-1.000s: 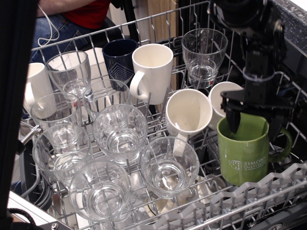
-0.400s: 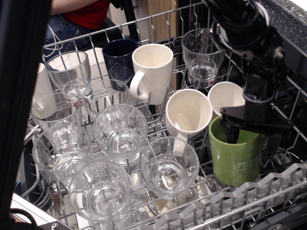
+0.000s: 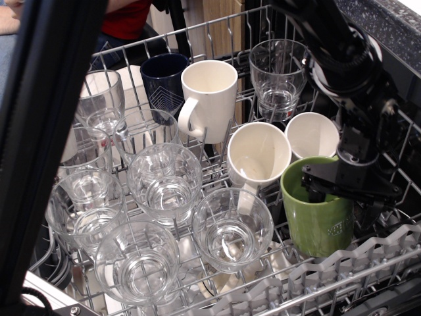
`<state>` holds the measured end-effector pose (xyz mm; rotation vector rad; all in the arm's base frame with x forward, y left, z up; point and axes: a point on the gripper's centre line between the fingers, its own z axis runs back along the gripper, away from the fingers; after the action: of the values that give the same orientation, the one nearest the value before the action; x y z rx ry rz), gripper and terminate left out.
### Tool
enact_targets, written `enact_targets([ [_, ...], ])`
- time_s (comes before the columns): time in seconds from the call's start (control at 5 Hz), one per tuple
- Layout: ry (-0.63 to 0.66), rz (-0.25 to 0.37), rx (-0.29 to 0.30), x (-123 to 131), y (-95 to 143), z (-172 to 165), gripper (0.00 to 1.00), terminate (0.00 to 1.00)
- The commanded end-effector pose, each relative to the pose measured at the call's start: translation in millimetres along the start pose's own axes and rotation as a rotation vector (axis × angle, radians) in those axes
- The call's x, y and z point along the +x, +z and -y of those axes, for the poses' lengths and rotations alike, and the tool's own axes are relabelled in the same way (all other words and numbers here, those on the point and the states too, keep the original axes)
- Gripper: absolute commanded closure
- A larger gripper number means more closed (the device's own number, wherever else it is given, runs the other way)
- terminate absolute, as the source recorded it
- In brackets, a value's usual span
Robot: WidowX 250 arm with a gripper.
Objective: Pick up green mug
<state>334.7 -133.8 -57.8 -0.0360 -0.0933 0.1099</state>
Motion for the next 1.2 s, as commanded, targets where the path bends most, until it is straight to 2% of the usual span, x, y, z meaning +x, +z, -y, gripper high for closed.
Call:
enact_targets([
  [0.0,0.044,0.057,0.010,2,3,8,1.00,0.00],
  [0.4,0.022,0.087,-0.008,2,14,2,1.00,0.00],
  [0.6,-0.018,0.118,-0.070,-3,36,-10,1.00,0.00],
  [0.8,-0.039,0.128,-0.098,-1,69,-19,1.00,0.00],
  [1.0,-0.026,0.098,-0.052,5,105,-17,1.00,0.00],
])
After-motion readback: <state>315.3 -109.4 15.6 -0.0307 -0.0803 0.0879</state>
